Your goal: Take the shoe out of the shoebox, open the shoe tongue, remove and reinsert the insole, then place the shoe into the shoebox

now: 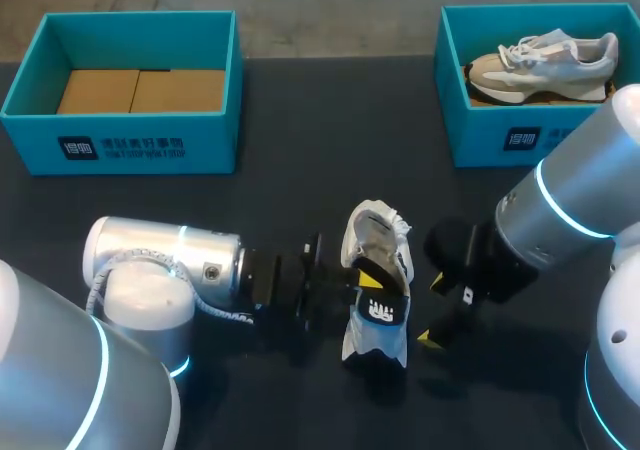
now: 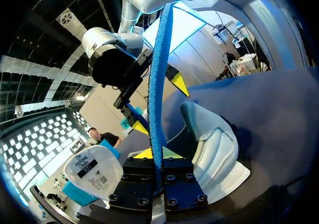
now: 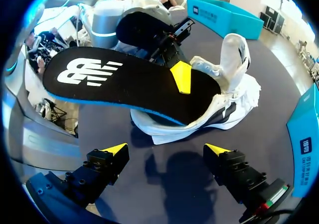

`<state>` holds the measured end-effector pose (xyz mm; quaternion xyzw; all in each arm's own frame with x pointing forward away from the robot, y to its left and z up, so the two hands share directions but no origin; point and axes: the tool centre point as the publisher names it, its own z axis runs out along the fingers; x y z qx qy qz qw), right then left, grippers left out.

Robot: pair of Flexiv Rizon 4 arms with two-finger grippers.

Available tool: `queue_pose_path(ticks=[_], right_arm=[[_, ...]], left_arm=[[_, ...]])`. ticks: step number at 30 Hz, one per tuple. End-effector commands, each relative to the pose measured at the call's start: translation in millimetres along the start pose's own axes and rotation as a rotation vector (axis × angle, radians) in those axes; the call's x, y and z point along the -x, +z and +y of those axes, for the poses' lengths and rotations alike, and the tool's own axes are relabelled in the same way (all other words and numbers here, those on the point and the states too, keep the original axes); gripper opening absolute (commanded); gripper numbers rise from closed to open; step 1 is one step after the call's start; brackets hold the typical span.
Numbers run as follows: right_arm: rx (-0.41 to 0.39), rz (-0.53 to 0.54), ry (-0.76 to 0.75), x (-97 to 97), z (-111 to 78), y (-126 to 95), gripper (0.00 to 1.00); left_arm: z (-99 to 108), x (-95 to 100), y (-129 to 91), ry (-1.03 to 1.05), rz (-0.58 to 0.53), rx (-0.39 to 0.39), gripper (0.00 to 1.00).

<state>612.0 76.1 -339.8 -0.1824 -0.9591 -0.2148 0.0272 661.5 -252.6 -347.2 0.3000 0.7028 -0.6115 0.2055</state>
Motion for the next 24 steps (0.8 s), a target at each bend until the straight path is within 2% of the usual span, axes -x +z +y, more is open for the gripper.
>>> queue_pose_path(ticks=[1, 15, 18, 24], right_arm=[[0.001, -0.003, 0.001, -1.3, -0.7, 0.2, 1.0], [0.001, -0.003, 0.001, -1.3, -0.7, 0.2, 1.0], [0.001, -0.003, 0.001, -1.3, -0.7, 0.2, 1.0], [0.001, -0.003, 0.001, -1.3, -0.7, 0.2, 1.0]], left_arm=[[0.8, -0.4, 4.6, 0.003, 0.004, 0.008, 0.0], [-7.8, -3.1, 4.1, -0.008, 0.004, -0.004, 0.01], [-10.5, -4.0, 3.8, -0.008, 0.006, -0.006, 0.16], [-16.8, -5.3, 4.7, -0.006, 0.004, -0.008, 0.29]])
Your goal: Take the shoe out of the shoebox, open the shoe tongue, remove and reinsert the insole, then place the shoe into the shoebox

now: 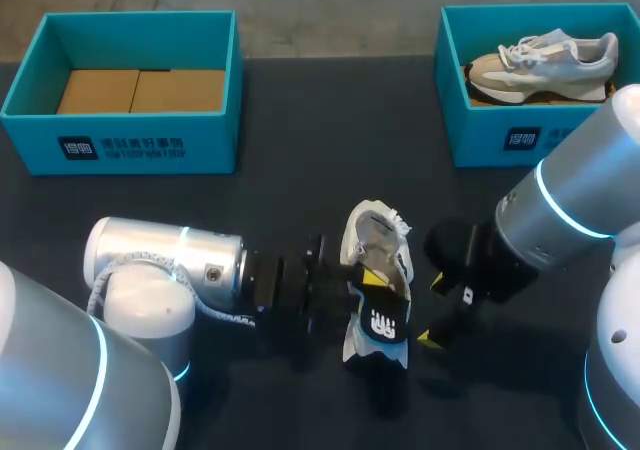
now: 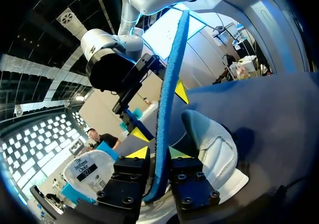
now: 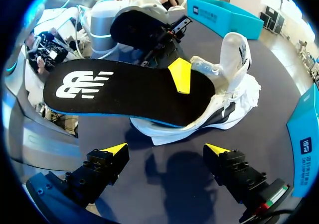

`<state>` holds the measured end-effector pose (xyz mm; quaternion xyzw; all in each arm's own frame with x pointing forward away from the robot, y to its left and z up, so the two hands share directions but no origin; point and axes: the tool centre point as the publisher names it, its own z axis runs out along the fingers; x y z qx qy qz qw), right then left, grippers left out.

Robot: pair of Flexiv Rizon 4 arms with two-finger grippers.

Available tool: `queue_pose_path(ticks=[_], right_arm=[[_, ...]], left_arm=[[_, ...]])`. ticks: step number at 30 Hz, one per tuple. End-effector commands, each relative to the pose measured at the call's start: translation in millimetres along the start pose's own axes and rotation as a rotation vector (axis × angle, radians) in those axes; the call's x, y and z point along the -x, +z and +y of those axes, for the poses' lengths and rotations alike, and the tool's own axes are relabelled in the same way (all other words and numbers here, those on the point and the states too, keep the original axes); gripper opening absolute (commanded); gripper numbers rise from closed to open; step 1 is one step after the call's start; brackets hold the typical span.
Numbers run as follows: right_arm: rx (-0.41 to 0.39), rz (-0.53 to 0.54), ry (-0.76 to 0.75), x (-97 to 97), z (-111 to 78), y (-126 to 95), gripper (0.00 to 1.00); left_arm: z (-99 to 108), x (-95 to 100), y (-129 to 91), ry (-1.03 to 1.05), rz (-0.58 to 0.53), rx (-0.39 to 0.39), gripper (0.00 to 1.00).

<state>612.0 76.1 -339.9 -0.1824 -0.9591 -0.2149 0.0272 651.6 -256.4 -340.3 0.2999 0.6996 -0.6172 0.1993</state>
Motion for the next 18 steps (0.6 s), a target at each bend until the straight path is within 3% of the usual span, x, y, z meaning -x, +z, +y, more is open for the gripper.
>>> queue_pose_path(ticks=[1, 18], right_arm=[[0.001, -0.003, 0.001, -1.3, -0.6, 0.2, 1.0], [0.001, -0.003, 0.001, -1.3, -0.6, 0.2, 1.0]], left_arm=[[-5.9, -3.4, 1.8, 0.002, -0.001, 0.008, 0.28], [-20.3, -0.6, 7.6, -0.003, -0.001, 0.028, 0.22]])
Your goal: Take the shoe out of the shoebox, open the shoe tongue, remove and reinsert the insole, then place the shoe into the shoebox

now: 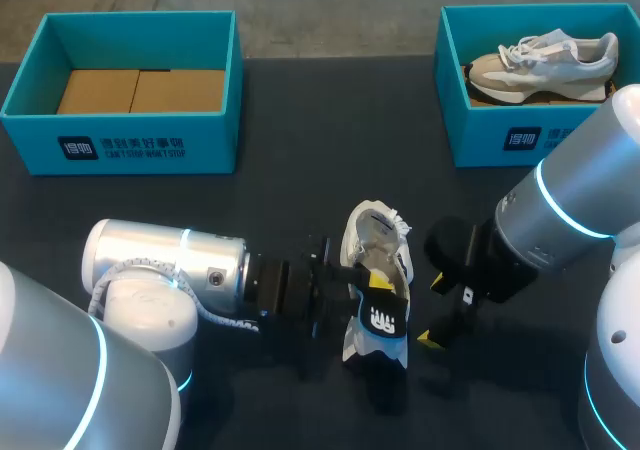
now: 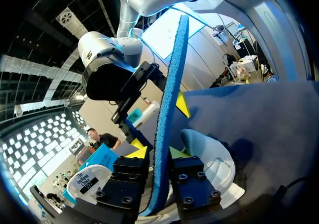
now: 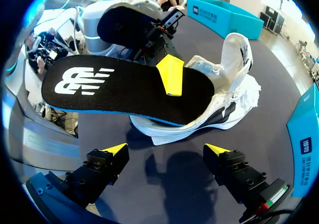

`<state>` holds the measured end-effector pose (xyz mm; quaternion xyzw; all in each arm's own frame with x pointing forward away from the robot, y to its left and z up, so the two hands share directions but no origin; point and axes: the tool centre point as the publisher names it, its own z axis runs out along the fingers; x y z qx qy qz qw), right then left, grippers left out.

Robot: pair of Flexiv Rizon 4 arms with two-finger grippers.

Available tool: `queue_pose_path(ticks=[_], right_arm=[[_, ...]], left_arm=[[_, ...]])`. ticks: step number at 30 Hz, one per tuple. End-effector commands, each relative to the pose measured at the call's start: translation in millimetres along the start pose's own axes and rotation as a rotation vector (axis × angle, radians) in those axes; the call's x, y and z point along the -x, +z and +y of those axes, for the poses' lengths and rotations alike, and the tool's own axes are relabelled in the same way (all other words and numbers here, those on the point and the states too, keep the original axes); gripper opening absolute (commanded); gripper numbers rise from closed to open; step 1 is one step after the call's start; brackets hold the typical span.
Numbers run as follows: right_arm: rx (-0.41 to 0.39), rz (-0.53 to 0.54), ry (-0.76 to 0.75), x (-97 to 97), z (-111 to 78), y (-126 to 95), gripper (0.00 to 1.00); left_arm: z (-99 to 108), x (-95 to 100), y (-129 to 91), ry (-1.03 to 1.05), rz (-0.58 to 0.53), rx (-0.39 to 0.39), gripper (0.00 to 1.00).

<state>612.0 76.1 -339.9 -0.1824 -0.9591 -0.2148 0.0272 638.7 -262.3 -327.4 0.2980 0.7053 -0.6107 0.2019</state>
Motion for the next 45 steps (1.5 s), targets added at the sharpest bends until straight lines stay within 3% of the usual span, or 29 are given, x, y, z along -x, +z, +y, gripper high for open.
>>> queue_pose_path(ticks=[1, 8, 11, 12, 13, 38, 45], right_arm=[[0.001, -0.003, 0.001, -1.3, -0.6, 0.2, 1.0], [0.001, -0.003, 0.001, -1.3, -0.6, 0.2, 1.0], [0.001, -0.003, 0.001, -1.3, -0.6, 0.2, 1.0], [0.001, -0.003, 0.001, -1.3, -0.6, 0.2, 1.0], [0.001, -0.003, 0.001, -1.3, -0.6, 0.2, 1.0], [0.001, -0.003, 0.001, -1.3, -0.6, 0.2, 1.0], [0.001, -0.003, 0.001, -1.3, -0.6, 0.2, 1.0]], left_arm=[[-2.3, -0.3, 3.1, -0.003, -0.001, 0.009, 0.22], [-5.7, -1.5, 5.9, -0.007, 0.003, 0.011, 0.2], [-5.8, -2.3, 6.4, -0.012, 0.005, 0.011, 0.12], [-5.8, -2.4, 6.5, -0.012, 0.004, 0.012, 0.01], [-5.8, -2.5, 6.5, -0.012, 0.003, 0.013, 0.0], [31.3, 5.9, 8.1, 0.024, -0.015, 0.06, 0.0], [32.1, 4.7, 8.6, 0.011, -0.014, 0.05, 0.0]])
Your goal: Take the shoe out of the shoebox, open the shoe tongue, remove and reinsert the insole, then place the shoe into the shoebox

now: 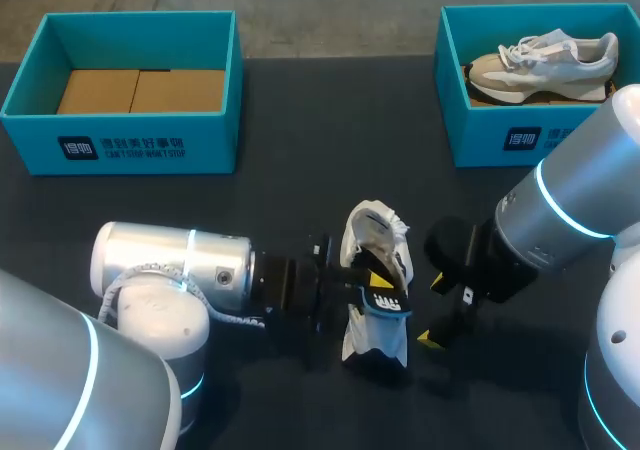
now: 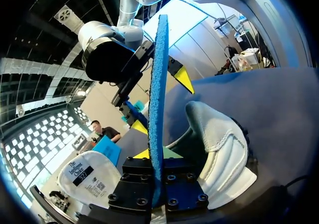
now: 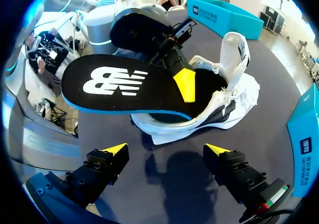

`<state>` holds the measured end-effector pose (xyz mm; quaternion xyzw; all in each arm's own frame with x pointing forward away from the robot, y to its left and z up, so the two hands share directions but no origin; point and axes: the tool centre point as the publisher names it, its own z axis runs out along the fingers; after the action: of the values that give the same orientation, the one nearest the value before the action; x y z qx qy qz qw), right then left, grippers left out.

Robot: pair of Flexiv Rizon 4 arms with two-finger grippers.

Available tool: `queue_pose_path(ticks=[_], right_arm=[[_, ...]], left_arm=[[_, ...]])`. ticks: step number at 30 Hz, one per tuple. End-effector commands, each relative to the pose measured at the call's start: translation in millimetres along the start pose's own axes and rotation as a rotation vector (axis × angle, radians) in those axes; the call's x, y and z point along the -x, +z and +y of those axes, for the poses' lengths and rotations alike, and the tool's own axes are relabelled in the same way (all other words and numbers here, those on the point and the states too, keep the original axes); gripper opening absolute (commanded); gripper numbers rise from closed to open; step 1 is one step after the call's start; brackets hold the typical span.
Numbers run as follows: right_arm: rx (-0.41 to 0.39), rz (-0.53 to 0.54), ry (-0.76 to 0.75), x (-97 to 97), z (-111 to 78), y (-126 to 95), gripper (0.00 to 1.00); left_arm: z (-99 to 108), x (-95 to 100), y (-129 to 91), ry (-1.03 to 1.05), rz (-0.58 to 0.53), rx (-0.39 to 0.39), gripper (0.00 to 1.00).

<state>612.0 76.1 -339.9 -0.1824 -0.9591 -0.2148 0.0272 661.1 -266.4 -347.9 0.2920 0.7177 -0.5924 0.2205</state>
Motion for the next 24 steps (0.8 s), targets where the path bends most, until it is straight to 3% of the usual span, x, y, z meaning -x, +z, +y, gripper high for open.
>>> queue_pose_path(ticks=[1, 4, 7, 20, 24], right_arm=[[0.001, -0.003, 0.001, -1.3, -0.6, 0.2, 1.0], [0.001, -0.003, 0.001, -1.3, -0.6, 0.2, 1.0], [0.001, -0.003, 0.001, -1.3, -0.6, 0.2, 1.0], [0.001, -0.003, 0.001, -1.3, -0.6, 0.2, 1.0], [0.001, -0.003, 0.001, -1.3, -0.6, 0.2, 1.0]], left_arm=[[0.9, 0.4, 2.9, -0.004, 0.004, -0.007, 0.0], [-4.3, -0.2, 2.5, -0.008, 0.004, -0.016, 0.0], [-9.9, 0.5, 1.7, -0.01, 0.003, -0.021, 0.15], [-27.4, 0.6, 1.8, -0.006, 0.012, -0.03, 0.02], [-31.4, -0.6, 1.8, -0.005, 0.015, -0.033, 0.1]])
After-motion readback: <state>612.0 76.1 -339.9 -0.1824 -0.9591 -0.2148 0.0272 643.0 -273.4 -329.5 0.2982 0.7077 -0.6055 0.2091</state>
